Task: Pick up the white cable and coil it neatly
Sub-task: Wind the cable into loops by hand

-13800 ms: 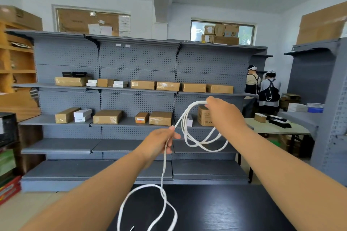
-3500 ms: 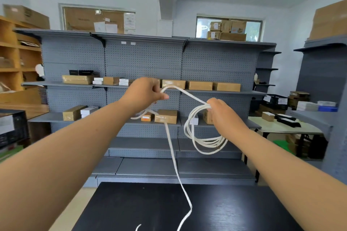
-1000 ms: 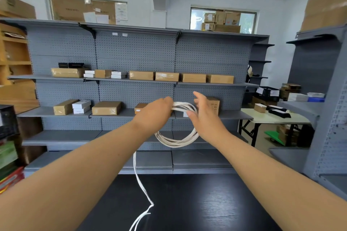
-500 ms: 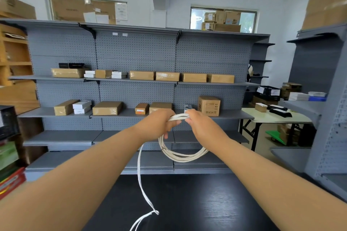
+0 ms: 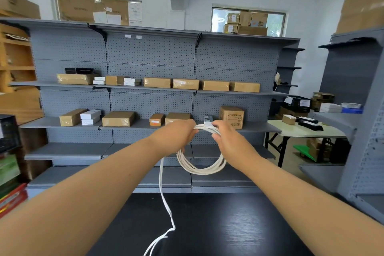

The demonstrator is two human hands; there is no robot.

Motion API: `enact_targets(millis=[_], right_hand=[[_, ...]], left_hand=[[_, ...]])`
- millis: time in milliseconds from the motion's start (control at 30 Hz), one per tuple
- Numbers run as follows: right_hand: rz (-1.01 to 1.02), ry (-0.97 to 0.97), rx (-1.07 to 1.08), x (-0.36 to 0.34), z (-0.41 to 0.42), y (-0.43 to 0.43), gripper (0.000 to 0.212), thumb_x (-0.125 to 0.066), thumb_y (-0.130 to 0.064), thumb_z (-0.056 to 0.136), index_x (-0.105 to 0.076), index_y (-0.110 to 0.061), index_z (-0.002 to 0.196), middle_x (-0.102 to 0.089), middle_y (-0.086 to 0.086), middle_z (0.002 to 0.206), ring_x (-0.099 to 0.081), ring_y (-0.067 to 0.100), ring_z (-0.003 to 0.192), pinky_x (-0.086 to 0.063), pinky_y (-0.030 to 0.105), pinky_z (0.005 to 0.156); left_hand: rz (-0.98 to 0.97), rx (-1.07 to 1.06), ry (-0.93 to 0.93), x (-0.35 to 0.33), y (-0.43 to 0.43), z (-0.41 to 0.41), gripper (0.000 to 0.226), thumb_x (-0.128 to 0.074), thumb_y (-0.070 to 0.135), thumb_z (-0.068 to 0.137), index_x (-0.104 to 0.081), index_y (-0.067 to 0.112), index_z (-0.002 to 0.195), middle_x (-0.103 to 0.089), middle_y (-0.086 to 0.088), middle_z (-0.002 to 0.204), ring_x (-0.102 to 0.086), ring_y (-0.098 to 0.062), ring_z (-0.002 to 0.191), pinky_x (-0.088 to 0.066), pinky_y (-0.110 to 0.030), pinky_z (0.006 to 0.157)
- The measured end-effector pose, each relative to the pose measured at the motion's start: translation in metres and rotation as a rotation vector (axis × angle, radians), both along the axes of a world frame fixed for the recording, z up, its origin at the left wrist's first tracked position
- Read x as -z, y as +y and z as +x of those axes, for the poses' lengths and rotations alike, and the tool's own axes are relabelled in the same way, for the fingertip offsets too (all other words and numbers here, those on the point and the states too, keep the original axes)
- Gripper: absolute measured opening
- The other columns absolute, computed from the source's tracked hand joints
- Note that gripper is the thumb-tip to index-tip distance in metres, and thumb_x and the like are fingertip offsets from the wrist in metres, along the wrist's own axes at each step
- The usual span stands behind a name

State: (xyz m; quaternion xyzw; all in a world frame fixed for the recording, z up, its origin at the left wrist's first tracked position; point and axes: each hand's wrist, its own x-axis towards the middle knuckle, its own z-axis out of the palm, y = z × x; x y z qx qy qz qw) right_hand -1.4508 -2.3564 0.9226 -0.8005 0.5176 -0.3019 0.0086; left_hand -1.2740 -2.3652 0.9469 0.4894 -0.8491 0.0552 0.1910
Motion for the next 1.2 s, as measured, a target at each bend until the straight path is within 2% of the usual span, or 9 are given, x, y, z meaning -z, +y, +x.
enact_targets(millis=[100, 200, 433, 567, 700, 900, 967, 1100, 1200], right_hand=[[0.05, 0.046, -0.073, -0.001, 0.005, -0.001, 0.039, -0.036, -0.023, 0.1, -0.031, -0.017, 0.138, -0.041, 0.007, 0.135, -0.049, 0.025, 0.112, -0.039, 0.036, 0.09], [0.06, 0.1, -0.111, 0.001, 0.01, -0.004, 0.027, -0.035, -0.021, 0.1, -0.04, -0.012, 0.125, -0.047, 0.003, 0.104, -0.047, 0.02, 0.094, -0.033, 0.031, 0.074], [-0.037, 0.048, -0.014, 0.0, 0.003, -0.008, 0.019, -0.03, -0.023, 0.101, -0.042, -0.008, 0.103, -0.041, -0.001, 0.08, -0.044, 0.02, 0.077, -0.033, 0.034, 0.064], [-0.088, -0.151, 0.078, -0.002, -0.001, -0.009, 0.019, -0.03, -0.022, 0.101, -0.043, -0.008, 0.096, -0.047, 0.006, 0.08, -0.044, 0.023, 0.072, -0.033, 0.035, 0.062], [-0.094, -0.403, 0.148, 0.0, 0.002, -0.011, 0.018, -0.031, -0.023, 0.101, -0.043, -0.011, 0.095, -0.043, 0.001, 0.071, -0.041, 0.022, 0.067, -0.029, 0.032, 0.052], [-0.073, -0.687, 0.233, 0.001, 0.009, -0.013, 0.023, -0.031, -0.022, 0.101, -0.047, -0.007, 0.105, -0.052, 0.008, 0.089, -0.047, 0.023, 0.078, -0.034, 0.032, 0.066], [-0.068, -0.741, 0.233, 0.002, 0.011, -0.013, 0.024, -0.031, -0.023, 0.101, -0.048, -0.007, 0.106, -0.053, 0.007, 0.09, -0.048, 0.023, 0.079, -0.036, 0.031, 0.067], [-0.036, -0.827, 0.207, 0.005, 0.016, -0.015, 0.025, -0.031, -0.027, 0.1, -0.048, -0.009, 0.107, -0.048, 0.003, 0.077, -0.05, 0.022, 0.074, -0.049, 0.04, 0.069], [0.098, -0.919, 0.116, 0.005, 0.018, -0.012, 0.026, -0.033, -0.026, 0.1, -0.049, -0.009, 0.11, -0.046, 0.002, 0.074, -0.049, 0.015, 0.063, -0.055, 0.035, 0.065]], left_hand=[[-0.032, 0.013, -0.127, -0.002, -0.003, -0.004, 0.028, -0.033, 0.028, 0.1, -0.049, 0.005, 0.096, -0.058, -0.012, 0.08, -0.052, -0.028, 0.07, -0.036, -0.034, 0.062], [0.031, 0.068, -0.138, -0.001, -0.006, -0.005, 0.026, -0.035, 0.03, 0.1, -0.045, 0.012, 0.085, -0.056, -0.009, 0.078, -0.06, -0.03, 0.073, -0.045, -0.038, 0.069], [0.575, 0.191, 0.727, 0.01, -0.002, 0.003, 0.036, -0.039, 0.04, 0.097, -0.06, 0.012, 0.093, -0.062, -0.002, 0.07, -0.065, -0.017, 0.065, -0.047, -0.02, 0.061], [0.719, 0.231, 1.104, 0.019, 0.003, 0.0, 0.042, -0.03, 0.044, 0.098, -0.061, 0.014, 0.102, -0.068, -0.006, 0.075, -0.068, -0.022, 0.074, -0.055, -0.029, 0.073], [0.527, 0.221, 1.153, 0.033, 0.008, -0.013, 0.026, -0.042, 0.031, 0.097, -0.051, 0.016, 0.116, -0.066, -0.001, 0.075, -0.068, -0.016, 0.074, -0.053, -0.029, 0.078], [0.106, 0.175, 0.975, 0.039, 0.013, -0.027, 0.022, -0.034, 0.027, 0.1, -0.041, 0.022, 0.12, -0.055, -0.004, 0.072, -0.059, -0.009, 0.061, -0.048, -0.017, 0.062], [0.044, 0.158, 0.97, 0.039, 0.014, -0.03, 0.023, -0.032, 0.029, 0.1, -0.041, 0.024, 0.121, -0.051, -0.002, 0.069, -0.056, -0.013, 0.059, -0.05, -0.026, 0.064], [-0.052, 0.101, 0.924, 0.036, 0.012, -0.03, 0.02, -0.029, 0.032, 0.1, -0.045, 0.028, 0.089, -0.046, -0.001, 0.064, -0.053, -0.023, 0.059, -0.052, -0.046, 0.065], [-0.122, 0.0, 0.85, 0.031, 0.009, -0.027, 0.03, -0.028, 0.031, 0.1, -0.038, 0.024, 0.072, -0.043, -0.001, 0.06, -0.051, -0.03, 0.063, -0.045, -0.043, 0.062]])
